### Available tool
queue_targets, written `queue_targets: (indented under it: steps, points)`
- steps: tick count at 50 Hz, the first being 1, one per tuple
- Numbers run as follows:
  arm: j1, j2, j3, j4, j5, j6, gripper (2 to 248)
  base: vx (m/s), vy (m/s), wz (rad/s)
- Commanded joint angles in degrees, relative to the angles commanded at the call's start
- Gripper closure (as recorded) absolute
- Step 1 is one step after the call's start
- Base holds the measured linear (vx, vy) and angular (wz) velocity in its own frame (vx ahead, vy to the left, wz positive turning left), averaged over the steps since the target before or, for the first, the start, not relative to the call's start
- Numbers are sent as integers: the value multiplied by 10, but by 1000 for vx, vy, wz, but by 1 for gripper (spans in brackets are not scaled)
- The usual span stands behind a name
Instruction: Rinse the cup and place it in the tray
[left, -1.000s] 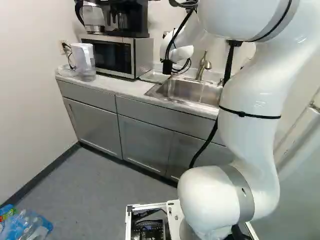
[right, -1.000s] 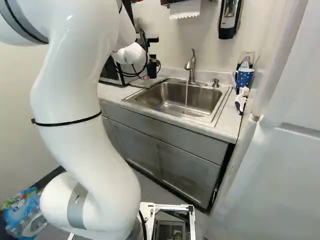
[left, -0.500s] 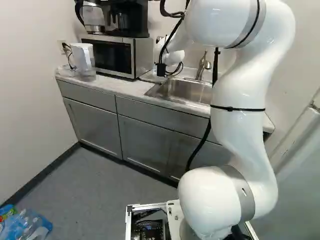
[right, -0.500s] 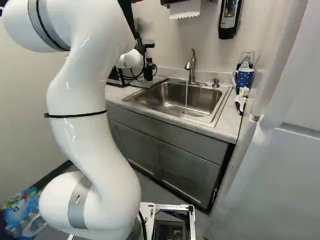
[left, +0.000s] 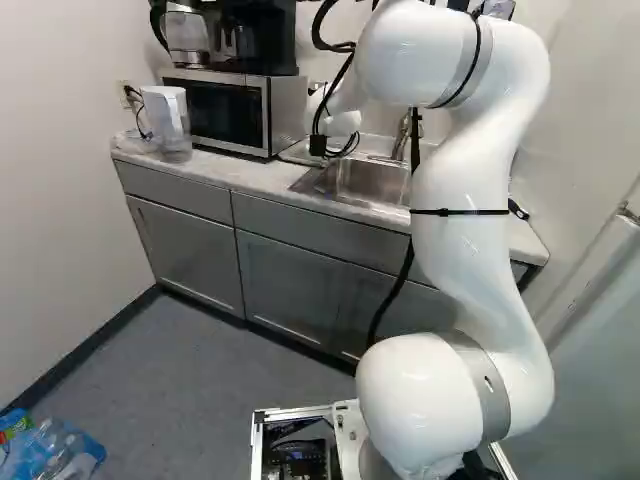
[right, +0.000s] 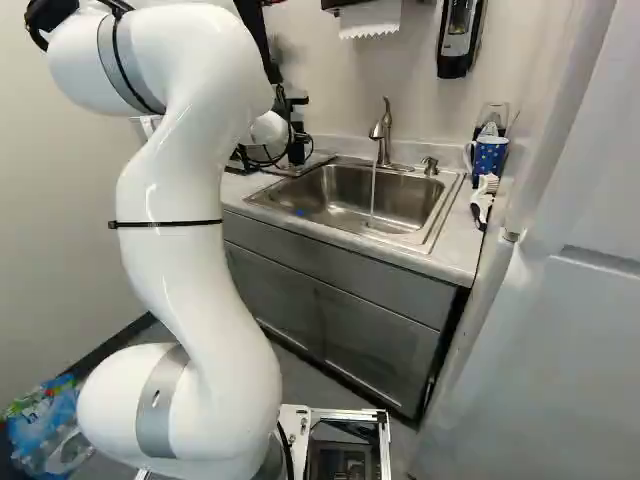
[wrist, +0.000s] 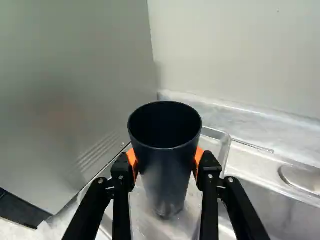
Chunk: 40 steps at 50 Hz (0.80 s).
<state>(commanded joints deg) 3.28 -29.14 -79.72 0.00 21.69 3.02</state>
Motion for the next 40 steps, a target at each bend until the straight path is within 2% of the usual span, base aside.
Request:
queue_targets:
  steps: [20, 21, 25, 26, 31, 32, 36, 37, 40]
  points:
    - [0, -7, 2, 0, 0, 0, 126, 0, 0, 0]
    - [0, -7, 2, 0, 0, 0, 114, 0, 0, 0]
    - [0, -7, 2, 0, 0, 0, 114, 0, 0, 0]
    - [0, -7, 2, 0, 0, 0, 82, 0, 0, 0]
    - [0, -7, 2, 0, 0, 0, 82, 0, 0, 0]
    - [0, -7, 2, 0, 0, 0, 48, 0, 0, 0]
    - [0, -7, 2, 0, 0, 0, 48, 0, 0, 0]
    - [0, -7, 2, 0, 0, 0, 12, 0, 0, 0]
    - [0, -7, 2, 0, 0, 0, 12, 0, 0, 0]
